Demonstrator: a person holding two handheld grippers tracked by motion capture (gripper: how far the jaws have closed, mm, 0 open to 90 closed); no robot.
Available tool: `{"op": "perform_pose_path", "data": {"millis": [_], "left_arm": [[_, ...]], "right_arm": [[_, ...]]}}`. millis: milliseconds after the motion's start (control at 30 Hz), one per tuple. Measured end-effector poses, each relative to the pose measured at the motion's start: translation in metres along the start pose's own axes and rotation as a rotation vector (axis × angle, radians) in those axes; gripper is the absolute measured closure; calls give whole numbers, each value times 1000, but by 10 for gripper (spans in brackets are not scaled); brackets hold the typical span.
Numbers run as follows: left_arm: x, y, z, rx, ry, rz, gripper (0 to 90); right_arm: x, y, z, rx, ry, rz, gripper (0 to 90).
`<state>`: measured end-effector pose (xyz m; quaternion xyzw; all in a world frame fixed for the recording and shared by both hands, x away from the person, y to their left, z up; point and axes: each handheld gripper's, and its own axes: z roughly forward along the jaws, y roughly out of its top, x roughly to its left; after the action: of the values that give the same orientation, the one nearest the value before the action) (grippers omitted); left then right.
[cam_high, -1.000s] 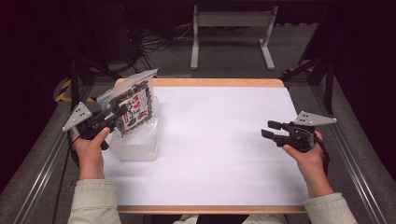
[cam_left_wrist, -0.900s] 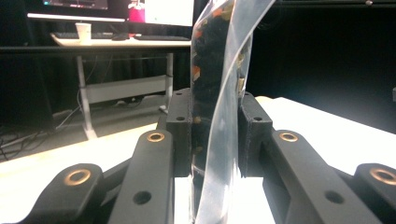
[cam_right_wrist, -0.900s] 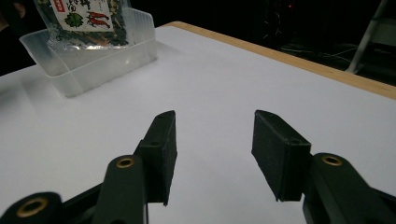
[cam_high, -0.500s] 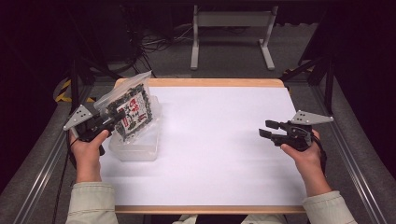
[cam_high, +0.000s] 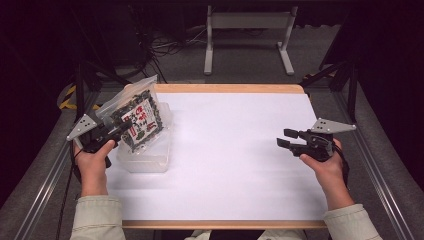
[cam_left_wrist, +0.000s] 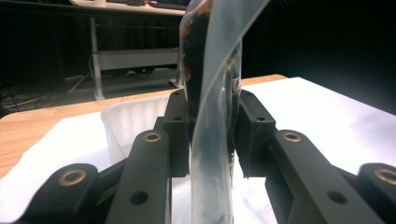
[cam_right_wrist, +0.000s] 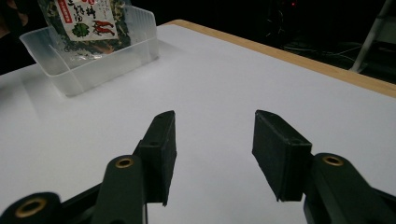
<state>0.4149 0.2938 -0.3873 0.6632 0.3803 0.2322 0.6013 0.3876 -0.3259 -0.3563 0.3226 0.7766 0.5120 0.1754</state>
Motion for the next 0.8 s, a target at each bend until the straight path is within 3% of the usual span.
{"op": "perform_pose_path", "data": {"millis": [67, 267, 400, 600, 800], "left_arm": [[0, 0, 0, -8, 21, -5, 664], [2, 1, -5, -54, 46, -63, 422], [0, 2, -10, -68, 65, -70, 322], [-5, 5, -25, -72, 98, -63, 269], [-16, 8, -40, -26, 140, -19, 254]], "right_arm": [[0, 0, 0, -2, 1, 1, 502], [-1, 0, 2, 1, 1, 1, 496], [-1, 1, 4, 3, 3, -2, 488], [-1, 4, 8, 1, 10, -10, 477], [-2, 5, 11, 6, 11, -11, 472]]}}
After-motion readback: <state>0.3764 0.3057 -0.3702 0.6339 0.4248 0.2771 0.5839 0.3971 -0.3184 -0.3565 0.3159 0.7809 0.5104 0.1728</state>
